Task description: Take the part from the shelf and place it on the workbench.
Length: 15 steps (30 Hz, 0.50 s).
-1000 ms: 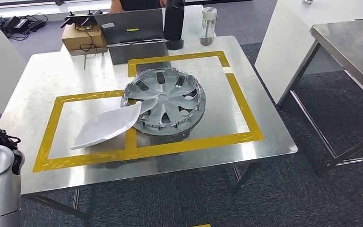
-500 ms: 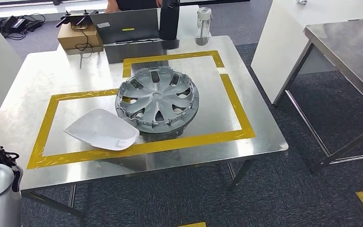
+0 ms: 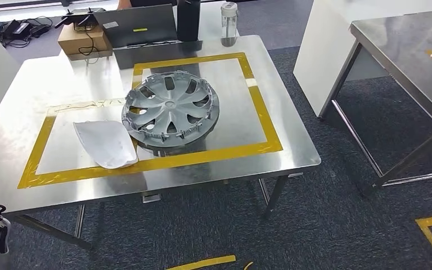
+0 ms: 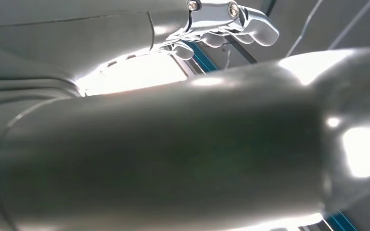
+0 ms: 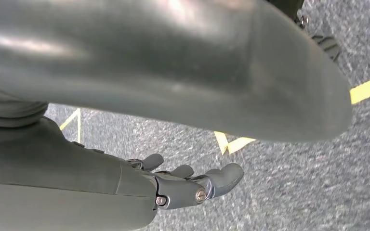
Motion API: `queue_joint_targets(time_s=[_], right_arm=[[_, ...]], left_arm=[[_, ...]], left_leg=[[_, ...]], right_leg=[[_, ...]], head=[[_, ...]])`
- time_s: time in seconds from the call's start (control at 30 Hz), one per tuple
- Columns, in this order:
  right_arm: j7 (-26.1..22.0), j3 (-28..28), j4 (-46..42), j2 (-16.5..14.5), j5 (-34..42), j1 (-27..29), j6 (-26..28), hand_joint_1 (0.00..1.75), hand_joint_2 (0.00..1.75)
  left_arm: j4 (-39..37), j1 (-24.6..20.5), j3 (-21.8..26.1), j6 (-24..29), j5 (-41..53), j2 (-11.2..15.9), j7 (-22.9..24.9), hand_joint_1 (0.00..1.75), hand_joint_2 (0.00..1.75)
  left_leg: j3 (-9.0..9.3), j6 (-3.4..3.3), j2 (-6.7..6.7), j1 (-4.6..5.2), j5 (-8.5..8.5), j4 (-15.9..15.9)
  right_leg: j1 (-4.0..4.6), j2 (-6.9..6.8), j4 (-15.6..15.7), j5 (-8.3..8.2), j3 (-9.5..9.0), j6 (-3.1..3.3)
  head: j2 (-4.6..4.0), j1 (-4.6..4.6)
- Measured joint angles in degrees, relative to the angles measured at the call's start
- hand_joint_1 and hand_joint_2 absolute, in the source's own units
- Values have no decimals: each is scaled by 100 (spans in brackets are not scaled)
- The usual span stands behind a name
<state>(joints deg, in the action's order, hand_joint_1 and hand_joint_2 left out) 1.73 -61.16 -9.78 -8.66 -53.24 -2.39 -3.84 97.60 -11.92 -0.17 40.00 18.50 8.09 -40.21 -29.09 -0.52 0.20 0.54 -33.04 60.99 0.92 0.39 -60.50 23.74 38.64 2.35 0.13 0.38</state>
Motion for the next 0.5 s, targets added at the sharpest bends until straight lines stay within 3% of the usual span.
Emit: queue_joint_targets(time_s=[0.03,0.13,0.17,0.2,0.23,0.3,0.33,0.37,0.4,0.43,0.5], right_arm=[[-5,-1,-1,-5,-5,-1,-4,0,0],[-14,-1,0,-3,-16,-1,-9,0,0],[-13,0,1,-2,-16,-4,-9,0,0],[-11,0,1,-1,-17,-5,-8,0,0],[-11,0,1,2,-21,-9,-7,0,0],[-14,0,1,9,-28,-12,-5,0,0],[-15,0,1,15,-32,-13,-5,0,0],[-16,0,1,22,-34,-13,-5,0,0],[-16,0,1,29,-37,-13,-5,0,0],[-16,0,0,35,-41,-14,-5,0,0],[-16,0,0,40,-50,-28,-7,0,0]], left_arm=[[23,-4,12,0,19,12,-1,0,0],[43,-18,38,0,56,26,-3,0,0],[42,-21,43,0,60,23,-3,0,0],[42,-26,44,0,58,20,0,0,0],[42,-30,48,0,54,16,1,0,0],[40,-26,65,0,46,9,2,0,0],[39,-20,82,0,46,4,2,0,0],[38,-13,103,0,49,0,2,0,0],[39,-7,125,0,51,-4,2,0,0],[44,-2,143,0,53,-7,2,0,0],[76,6,175,0,54,-10,2,0,0]], left_leg=[[86,-36,-2,37,46,-167],[37,-67,-4,62,227,-265],[-2,-89,2,45,310,-300],[-53,-107,9,17,398,-334],[-119,-118,17,-6,481,-352],[-276,-124,25,-23,615,-346],[-366,-114,31,-29,676,-333],[-456,-99,37,-38,730,-313],[-546,-79,43,-50,778,-284],[-630,-56,47,-63,818,-250],[-759,7,52,-78,887,-171]], right_leg=[[-7,-1,11,-37,1,-25],[-43,1,69,-144,6,-131],[-44,4,33,-75,35,-165],[-46,6,-93,95,89,-201],[-62,6,-345,369,165,-238],[-101,-2,-1036,902,322,-314],[-120,-4,-1309,1017,340,-345],[-133,-7,-1408,999,273,-368],[-142,-10,-1303,891,100,-387],[-150,-13,-1033,760,-151,-400],[-141,-11,-276,716,-712,-369]], head=[[0,-9],[0,-38],[0,-34],[0,-28],[0,-25],[0,-11],[0,-12],[0,-11],[0,-12],[0,-11],[0,-10]])
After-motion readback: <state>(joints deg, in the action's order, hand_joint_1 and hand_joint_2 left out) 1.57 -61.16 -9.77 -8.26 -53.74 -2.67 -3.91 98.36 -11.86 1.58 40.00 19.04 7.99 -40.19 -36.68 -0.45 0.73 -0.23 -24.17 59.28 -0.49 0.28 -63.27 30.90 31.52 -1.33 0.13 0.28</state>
